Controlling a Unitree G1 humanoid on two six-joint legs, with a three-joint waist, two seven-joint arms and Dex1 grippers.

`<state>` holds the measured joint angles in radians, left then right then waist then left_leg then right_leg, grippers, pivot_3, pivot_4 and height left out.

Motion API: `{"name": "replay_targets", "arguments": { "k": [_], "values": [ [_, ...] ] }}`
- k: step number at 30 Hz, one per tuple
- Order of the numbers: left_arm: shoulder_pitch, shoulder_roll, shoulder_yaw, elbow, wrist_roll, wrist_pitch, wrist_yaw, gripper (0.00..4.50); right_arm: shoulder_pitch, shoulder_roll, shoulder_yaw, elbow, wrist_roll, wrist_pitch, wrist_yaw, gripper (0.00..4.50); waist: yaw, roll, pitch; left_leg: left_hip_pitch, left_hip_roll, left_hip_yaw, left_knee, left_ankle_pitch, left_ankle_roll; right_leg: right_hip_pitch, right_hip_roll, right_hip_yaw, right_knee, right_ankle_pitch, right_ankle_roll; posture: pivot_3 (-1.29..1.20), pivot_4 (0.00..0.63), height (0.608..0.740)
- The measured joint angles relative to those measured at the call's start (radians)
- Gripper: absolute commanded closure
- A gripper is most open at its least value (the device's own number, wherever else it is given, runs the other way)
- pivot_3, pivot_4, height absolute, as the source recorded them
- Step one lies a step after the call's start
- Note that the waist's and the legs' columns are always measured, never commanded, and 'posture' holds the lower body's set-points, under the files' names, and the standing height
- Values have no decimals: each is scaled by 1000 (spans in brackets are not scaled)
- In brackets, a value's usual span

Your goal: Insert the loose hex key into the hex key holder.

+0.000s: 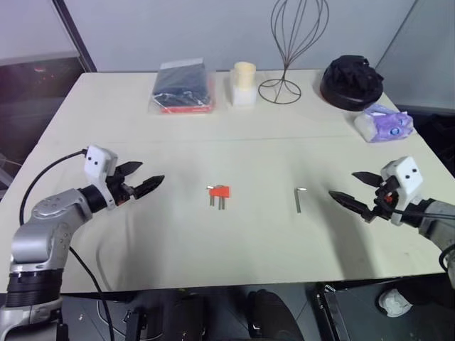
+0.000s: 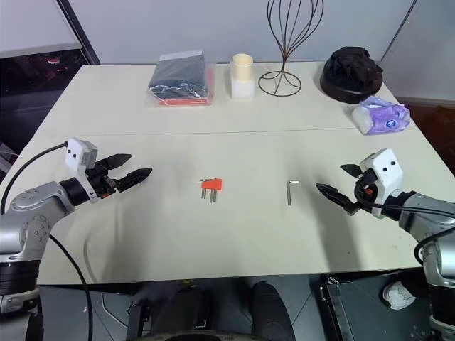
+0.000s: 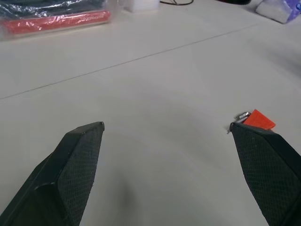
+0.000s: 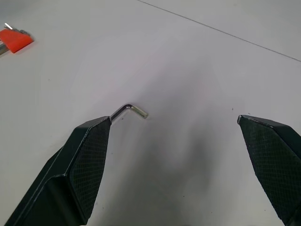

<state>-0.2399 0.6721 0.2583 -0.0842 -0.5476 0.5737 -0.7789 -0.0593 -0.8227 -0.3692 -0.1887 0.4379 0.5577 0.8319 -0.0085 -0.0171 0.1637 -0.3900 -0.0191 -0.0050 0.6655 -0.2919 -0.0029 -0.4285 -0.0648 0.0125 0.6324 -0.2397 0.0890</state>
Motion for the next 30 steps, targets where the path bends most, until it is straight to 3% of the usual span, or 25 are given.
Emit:
{"name": "replay_targets", "arguments": {
  "k": [30],
  "values": [
    [-81,8,-36,107,68,-109,-69,0,-30,12,34,15,-25,-15,-23,46,0,0,0,0,0,0,0,0,0,0,0,0,0,0,0,0,150,740]
  ]
}}
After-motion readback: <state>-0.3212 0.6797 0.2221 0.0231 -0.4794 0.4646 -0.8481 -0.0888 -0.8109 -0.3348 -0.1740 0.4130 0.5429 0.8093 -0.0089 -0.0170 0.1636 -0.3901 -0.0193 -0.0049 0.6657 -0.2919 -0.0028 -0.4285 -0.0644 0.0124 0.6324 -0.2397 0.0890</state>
